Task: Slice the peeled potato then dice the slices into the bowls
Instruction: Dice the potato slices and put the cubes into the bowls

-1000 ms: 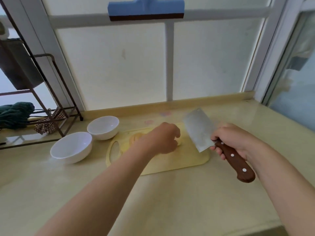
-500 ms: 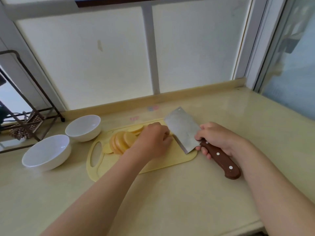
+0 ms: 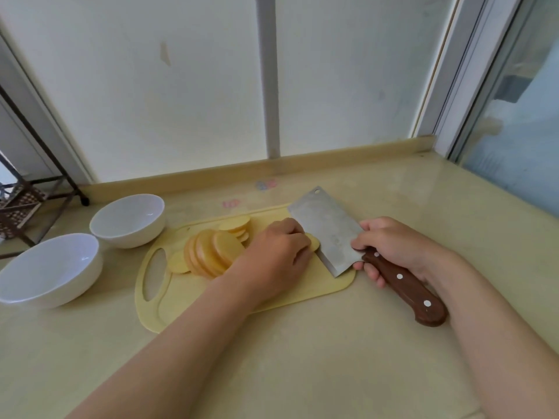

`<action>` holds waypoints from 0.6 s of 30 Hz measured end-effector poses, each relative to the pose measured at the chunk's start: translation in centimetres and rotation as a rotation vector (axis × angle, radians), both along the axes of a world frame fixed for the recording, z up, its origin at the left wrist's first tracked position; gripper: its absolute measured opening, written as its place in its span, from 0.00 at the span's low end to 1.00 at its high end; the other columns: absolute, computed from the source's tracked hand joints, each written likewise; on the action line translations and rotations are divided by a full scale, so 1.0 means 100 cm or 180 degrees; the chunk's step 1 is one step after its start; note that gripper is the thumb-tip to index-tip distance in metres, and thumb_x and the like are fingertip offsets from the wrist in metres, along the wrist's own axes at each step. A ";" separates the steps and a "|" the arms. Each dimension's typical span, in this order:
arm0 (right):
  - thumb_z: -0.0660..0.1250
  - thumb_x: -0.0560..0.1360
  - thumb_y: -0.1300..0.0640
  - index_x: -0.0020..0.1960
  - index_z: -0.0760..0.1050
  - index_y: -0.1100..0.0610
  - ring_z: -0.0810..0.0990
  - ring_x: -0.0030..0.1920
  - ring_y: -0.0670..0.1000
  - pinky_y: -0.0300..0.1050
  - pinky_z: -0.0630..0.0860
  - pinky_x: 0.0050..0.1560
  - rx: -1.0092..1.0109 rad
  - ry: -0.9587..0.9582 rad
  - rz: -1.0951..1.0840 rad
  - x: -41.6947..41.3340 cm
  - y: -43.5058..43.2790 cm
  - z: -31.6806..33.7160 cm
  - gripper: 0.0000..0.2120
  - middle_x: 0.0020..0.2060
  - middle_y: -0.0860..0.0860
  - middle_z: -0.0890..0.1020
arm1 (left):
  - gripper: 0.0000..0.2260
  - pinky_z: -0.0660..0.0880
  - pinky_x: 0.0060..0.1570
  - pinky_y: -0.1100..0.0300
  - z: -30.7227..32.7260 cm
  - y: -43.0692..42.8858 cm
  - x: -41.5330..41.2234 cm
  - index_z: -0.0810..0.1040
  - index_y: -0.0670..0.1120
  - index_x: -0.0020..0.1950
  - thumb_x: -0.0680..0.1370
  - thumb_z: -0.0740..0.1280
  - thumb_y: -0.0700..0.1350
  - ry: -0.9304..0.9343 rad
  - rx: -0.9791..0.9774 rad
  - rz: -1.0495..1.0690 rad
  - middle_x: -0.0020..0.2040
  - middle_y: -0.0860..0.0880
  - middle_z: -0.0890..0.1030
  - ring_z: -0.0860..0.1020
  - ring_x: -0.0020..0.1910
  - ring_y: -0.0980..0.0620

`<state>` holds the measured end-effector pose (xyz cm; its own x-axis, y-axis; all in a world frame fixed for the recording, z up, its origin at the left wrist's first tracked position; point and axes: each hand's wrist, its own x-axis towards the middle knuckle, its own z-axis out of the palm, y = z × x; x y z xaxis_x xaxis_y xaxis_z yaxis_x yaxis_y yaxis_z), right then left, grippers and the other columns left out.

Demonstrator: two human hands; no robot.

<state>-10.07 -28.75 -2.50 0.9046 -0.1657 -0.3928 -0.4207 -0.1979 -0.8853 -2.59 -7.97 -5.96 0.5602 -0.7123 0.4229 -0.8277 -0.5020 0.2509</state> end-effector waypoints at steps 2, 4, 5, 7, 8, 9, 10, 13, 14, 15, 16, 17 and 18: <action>0.60 0.80 0.66 0.56 0.74 0.65 0.73 0.22 0.52 0.42 0.73 0.22 0.0012 -0.0018 0.0042 0.000 -0.001 0.000 0.07 0.32 0.60 0.78 | 0.09 0.74 0.44 0.54 -0.005 -0.001 0.002 0.83 0.42 0.46 0.78 0.66 0.45 -0.0053 -0.0111 -0.0062 0.49 0.46 0.79 0.77 0.45 0.45; 0.61 0.79 0.67 0.55 0.74 0.65 0.74 0.22 0.52 0.42 0.73 0.22 0.0016 -0.0015 0.0092 0.000 -0.002 0.001 0.06 0.33 0.61 0.78 | 0.08 0.75 0.45 0.52 -0.009 -0.001 0.002 0.82 0.43 0.46 0.78 0.66 0.45 -0.0060 -0.0160 -0.0087 0.48 0.47 0.78 0.76 0.45 0.46; 0.61 0.79 0.67 0.55 0.74 0.65 0.74 0.23 0.52 0.42 0.73 0.21 0.0011 -0.0014 0.0113 0.000 -0.002 0.001 0.06 0.33 0.61 0.78 | 0.08 0.75 0.45 0.52 -0.010 -0.001 0.002 0.82 0.43 0.46 0.78 0.65 0.45 -0.0059 -0.0171 -0.0106 0.48 0.48 0.78 0.76 0.45 0.47; 0.61 0.79 0.67 0.56 0.74 0.66 0.74 0.23 0.52 0.42 0.73 0.21 -0.0040 -0.0021 0.0144 -0.001 -0.002 0.002 0.07 0.32 0.60 0.78 | 0.08 0.76 0.43 0.51 -0.011 -0.001 0.002 0.82 0.44 0.45 0.77 0.65 0.45 -0.0059 -0.0202 -0.0160 0.47 0.48 0.78 0.76 0.44 0.47; 0.61 0.79 0.67 0.57 0.74 0.67 0.74 0.23 0.53 0.42 0.73 0.21 -0.0081 -0.0021 0.0149 -0.002 -0.001 0.002 0.08 0.31 0.60 0.77 | 0.08 0.76 0.43 0.51 -0.011 -0.001 0.002 0.82 0.44 0.45 0.77 0.65 0.45 -0.0050 -0.0219 -0.0181 0.47 0.48 0.77 0.76 0.43 0.47; 0.61 0.79 0.67 0.58 0.74 0.67 0.74 0.22 0.53 0.42 0.73 0.21 -0.0130 -0.0017 0.0145 -0.002 -0.001 0.002 0.08 0.28 0.59 0.76 | 0.08 0.76 0.42 0.51 -0.011 0.000 0.003 0.82 0.44 0.46 0.77 0.64 0.45 -0.0039 -0.0235 -0.0195 0.47 0.48 0.77 0.76 0.43 0.47; 0.61 0.80 0.67 0.58 0.73 0.68 0.74 0.22 0.53 0.42 0.73 0.21 -0.0172 -0.0011 0.0129 -0.003 0.000 0.002 0.09 0.26 0.58 0.75 | 0.09 0.76 0.42 0.51 -0.012 0.000 0.003 0.82 0.44 0.46 0.77 0.64 0.45 -0.0041 -0.0248 -0.0203 0.47 0.48 0.77 0.75 0.43 0.47; 0.61 0.80 0.67 0.61 0.71 0.71 0.74 0.20 0.53 0.41 0.72 0.20 -0.0221 -0.0045 0.0067 -0.003 0.001 0.002 0.12 0.24 0.57 0.73 | 0.10 0.76 0.42 0.51 -0.012 0.000 0.001 0.83 0.44 0.46 0.77 0.63 0.46 -0.0059 -0.0250 -0.0193 0.47 0.48 0.78 0.75 0.43 0.47; 0.61 0.80 0.67 0.62 0.71 0.72 0.74 0.20 0.53 0.41 0.72 0.20 -0.0230 -0.0061 0.0057 -0.003 0.001 0.001 0.12 0.24 0.57 0.73 | 0.10 0.76 0.42 0.51 -0.013 0.000 0.001 0.83 0.44 0.46 0.77 0.63 0.46 -0.0070 -0.0248 -0.0187 0.47 0.48 0.78 0.75 0.42 0.47; 0.61 0.80 0.67 0.62 0.71 0.72 0.73 0.20 0.53 0.41 0.72 0.20 -0.0233 -0.0074 0.0055 -0.003 0.001 0.001 0.13 0.24 0.57 0.73 | 0.10 0.76 0.42 0.51 -0.013 0.000 0.002 0.83 0.44 0.46 0.78 0.63 0.46 -0.0072 -0.0238 -0.0179 0.47 0.48 0.78 0.75 0.42 0.46; 0.61 0.80 0.67 0.62 0.71 0.72 0.73 0.20 0.53 0.41 0.72 0.20 -0.0233 -0.0082 0.0057 -0.004 0.001 0.001 0.13 0.24 0.56 0.73 | 0.11 0.76 0.42 0.51 -0.013 0.000 0.002 0.83 0.44 0.46 0.78 0.62 0.47 -0.0068 -0.0228 -0.0172 0.47 0.48 0.78 0.76 0.42 0.46; 0.61 0.79 0.67 0.61 0.71 0.72 0.73 0.20 0.53 0.41 0.71 0.20 -0.0228 -0.0085 0.0052 -0.003 0.000 0.000 0.12 0.24 0.56 0.73 | 0.12 0.76 0.43 0.51 -0.013 0.000 0.002 0.83 0.44 0.46 0.78 0.61 0.48 -0.0058 -0.0223 -0.0177 0.47 0.48 0.78 0.76 0.42 0.46; 0.61 0.79 0.67 0.61 0.71 0.72 0.72 0.20 0.53 0.41 0.71 0.20 -0.0225 -0.0080 0.0050 -0.004 0.000 0.000 0.12 0.24 0.56 0.72 | 0.13 0.76 0.43 0.51 -0.013 0.000 0.002 0.83 0.44 0.47 0.78 0.60 0.48 -0.0053 -0.0224 -0.0190 0.47 0.48 0.78 0.76 0.42 0.46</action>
<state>-10.49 -28.71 -2.46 0.9167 -0.1780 -0.3579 -0.3950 -0.2668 -0.8791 -2.43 -7.96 -7.25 0.5101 -0.7124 0.4820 -0.8599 -0.4333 0.2697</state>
